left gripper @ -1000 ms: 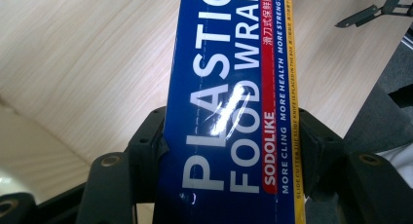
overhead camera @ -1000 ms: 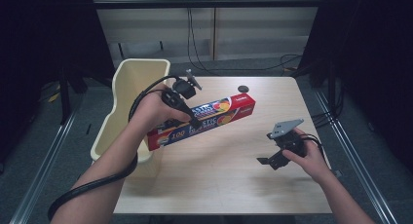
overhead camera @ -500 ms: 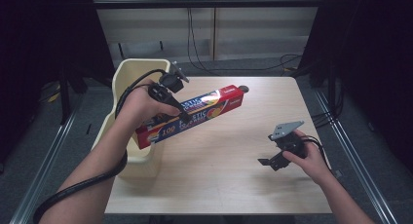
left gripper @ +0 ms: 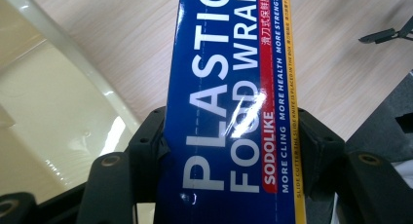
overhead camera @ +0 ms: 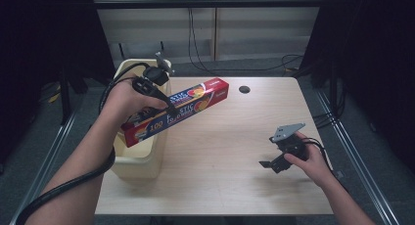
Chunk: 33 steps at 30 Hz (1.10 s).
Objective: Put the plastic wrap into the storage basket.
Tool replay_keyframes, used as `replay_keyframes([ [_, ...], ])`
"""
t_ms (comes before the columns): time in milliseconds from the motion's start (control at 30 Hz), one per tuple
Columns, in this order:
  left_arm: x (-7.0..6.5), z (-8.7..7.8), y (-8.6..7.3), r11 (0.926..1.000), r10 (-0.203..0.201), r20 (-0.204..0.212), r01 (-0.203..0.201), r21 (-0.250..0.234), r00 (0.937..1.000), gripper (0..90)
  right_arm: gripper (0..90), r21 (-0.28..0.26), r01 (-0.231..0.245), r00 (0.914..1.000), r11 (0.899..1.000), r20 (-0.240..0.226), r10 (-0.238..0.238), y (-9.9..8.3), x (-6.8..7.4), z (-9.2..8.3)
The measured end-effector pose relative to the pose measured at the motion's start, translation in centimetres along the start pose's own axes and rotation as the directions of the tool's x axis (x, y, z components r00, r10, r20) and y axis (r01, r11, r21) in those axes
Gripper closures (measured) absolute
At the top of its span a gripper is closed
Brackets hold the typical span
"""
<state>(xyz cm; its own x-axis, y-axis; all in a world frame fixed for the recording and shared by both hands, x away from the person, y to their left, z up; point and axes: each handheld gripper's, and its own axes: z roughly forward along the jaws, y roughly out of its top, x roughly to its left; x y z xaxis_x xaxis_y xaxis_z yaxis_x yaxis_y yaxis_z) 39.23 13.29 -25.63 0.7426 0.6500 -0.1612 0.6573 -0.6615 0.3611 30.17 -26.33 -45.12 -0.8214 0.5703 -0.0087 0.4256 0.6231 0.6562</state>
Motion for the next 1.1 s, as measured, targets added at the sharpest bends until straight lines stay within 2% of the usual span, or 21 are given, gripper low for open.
replay_keyframes([
  [100, 0.3, -0.6, -0.1, 0.9999, -0.016, -0.004, 0.016, -0.001, 0.9999, 40.1, 2.5, 0.004, 0.002, 0.9999, 1.000, 0.015, -0.002, 0.0, 0.1, 0.0],
  [200, 0.6, -1.2, -0.2, 0.9988, -0.050, -0.010, 0.050, 0.005, 0.9987, 40.1, 2.5, 0.000, 0.004, 1.0000, 1.000, -0.003, -0.004, 0.0, 0.0, 0.1],
  [233, 0.6, -1.2, -0.2, 0.9988, -0.050, -0.010, 0.050, 0.005, 0.9987, 40.2, 2.6, 0.000, 0.004, 1.0000, 1.000, -0.002, -0.004, 0.0, 0.0, 0.1],
  [300, 0.8, -1.4, -0.2, 0.9975, -0.070, -0.015, 0.070, -0.012, 0.9974, 40.2, 2.5, 0.000, 0.004, 1.0000, 1.000, -0.002, -0.004, 0.0, 0.0, 0.0],
  [500, 1.3, -2.4, -0.2, 0.9940, -0.107, -0.030, 0.106, -0.025, 0.9938, 40.2, 2.5, 0.001, 0.006, 0.9999, 1.000, 0.012, -0.006, 0.1, 0.0, 0.0],
  [533, 1.4, -2.7, -0.2, 0.9946, -0.103, -0.040, 0.103, -0.015, 0.9938, 40.2, 2.4, 0.001, 0.004, 0.9999, 1.000, 0.012, -0.004, 0.1, 0.1, 0.0],
  [700, 1.7, -3.4, -0.3, 0.9878, -0.147, -0.043, 0.145, -0.057, 0.9882, 40.2, 2.4, 0.001, 0.004, 0.9999, 1.000, 0.013, -0.004, 0.1, 0.0, 0.0],
  [733, 1.7, -3.6, -0.3, 0.9872, -0.152, -0.042, 0.150, -0.055, 0.9874, 40.2, 2.5, 0.000, 0.006, 1.0000, 1.000, 0.000, -0.006, 0.0, 0.1, 0.0],
  [833, 2.1, -4.2, -0.3, 0.9885, -0.144, -0.042, 0.142, -0.052, 0.9887, 40.2, 2.4, 0.003, 0.006, 1.0000, 1.000, -0.001, -0.006, 0.0, 0.1, 0.1],
  [867, 2.1, -4.3, -0.4, 0.9860, -0.156, -0.045, 0.152, -0.068, 0.9868, 40.3, 2.4, 0.003, 0.005, 1.0000, 1.000, -0.001, -0.005, 0.0, 0.1, 0.1],
  [967, 2.3, -4.8, -0.5, 0.9842, -0.169, -0.057, 0.165, -0.064, 0.9840, 40.3, 2.5, 0.002, 0.007, 1.0000, 1.000, -0.004, -0.007, 0.1, 0.1, 0.1],
  [1000, 2.5, -4.9, -0.6, 0.9830, -0.177, -0.056, 0.173, -0.061, 0.9827, 40.3, 2.5, 0.003, 0.012, 0.9999, 1.000, 0.012, -0.012, 0.1, 0.1, 0.0],
  [1100, 2.9, -5.3, -0.9, 0.9798, -0.193, -0.068, 0.188, -0.068, 0.9789, 40.3, 2.5, -0.001, 0.009, 0.9997, 1.000, 0.021, -0.009, 0.1, 0.1, 0.0],
])
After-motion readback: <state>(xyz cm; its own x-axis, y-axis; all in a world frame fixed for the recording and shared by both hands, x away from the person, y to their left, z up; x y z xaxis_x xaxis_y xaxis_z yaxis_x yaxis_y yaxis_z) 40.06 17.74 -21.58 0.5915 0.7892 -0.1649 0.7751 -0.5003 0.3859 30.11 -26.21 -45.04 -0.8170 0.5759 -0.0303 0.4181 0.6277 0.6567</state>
